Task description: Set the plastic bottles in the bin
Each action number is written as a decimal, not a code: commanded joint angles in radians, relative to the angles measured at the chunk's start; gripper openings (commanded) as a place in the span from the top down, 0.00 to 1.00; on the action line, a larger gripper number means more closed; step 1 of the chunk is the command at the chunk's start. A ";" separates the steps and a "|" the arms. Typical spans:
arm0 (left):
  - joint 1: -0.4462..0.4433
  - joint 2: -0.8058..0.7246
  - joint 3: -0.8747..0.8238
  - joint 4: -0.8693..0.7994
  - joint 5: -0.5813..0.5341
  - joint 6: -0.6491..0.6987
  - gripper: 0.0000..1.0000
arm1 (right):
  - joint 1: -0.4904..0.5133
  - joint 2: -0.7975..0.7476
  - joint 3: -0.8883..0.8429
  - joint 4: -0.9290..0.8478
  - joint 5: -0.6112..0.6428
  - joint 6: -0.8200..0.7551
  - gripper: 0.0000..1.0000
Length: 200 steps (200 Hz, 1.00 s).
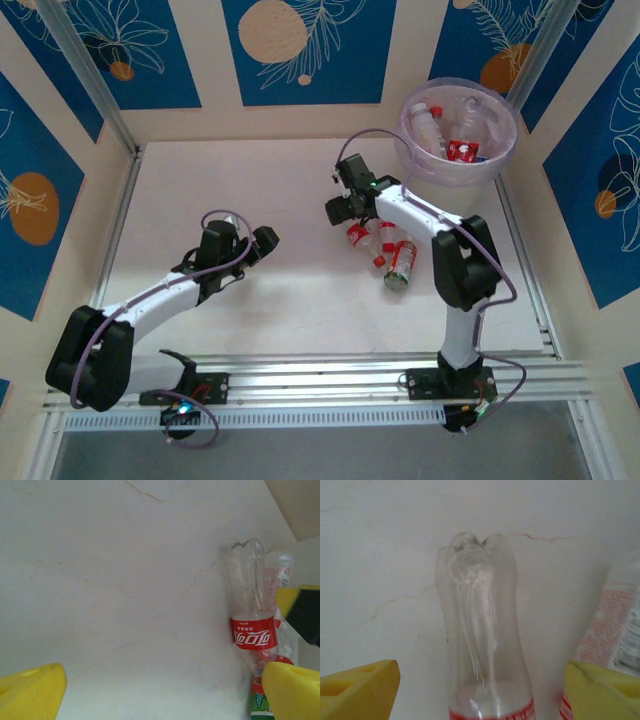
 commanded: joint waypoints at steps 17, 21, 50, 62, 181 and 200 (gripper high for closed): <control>0.007 -0.015 -0.008 -0.020 -0.020 0.032 0.00 | -0.010 0.133 0.144 -0.077 -0.010 -0.016 0.13; 0.007 -0.013 -0.007 -0.017 -0.018 0.031 0.00 | -0.010 0.146 0.160 -0.084 -0.010 -0.016 0.13; 0.006 -0.013 -0.008 -0.016 -0.018 0.031 0.00 | -0.013 0.223 0.231 -0.115 -0.021 -0.004 0.15; 0.006 -0.012 -0.007 -0.018 -0.022 0.035 0.00 | -0.014 0.242 0.243 -0.118 -0.032 0.003 0.16; 0.008 -0.023 -0.017 -0.024 -0.027 0.033 0.00 | -0.018 0.236 0.214 -0.071 -0.043 0.019 0.36; 0.008 -0.020 -0.016 -0.021 -0.027 0.032 0.00 | -0.016 0.193 0.204 -0.048 -0.057 0.013 0.39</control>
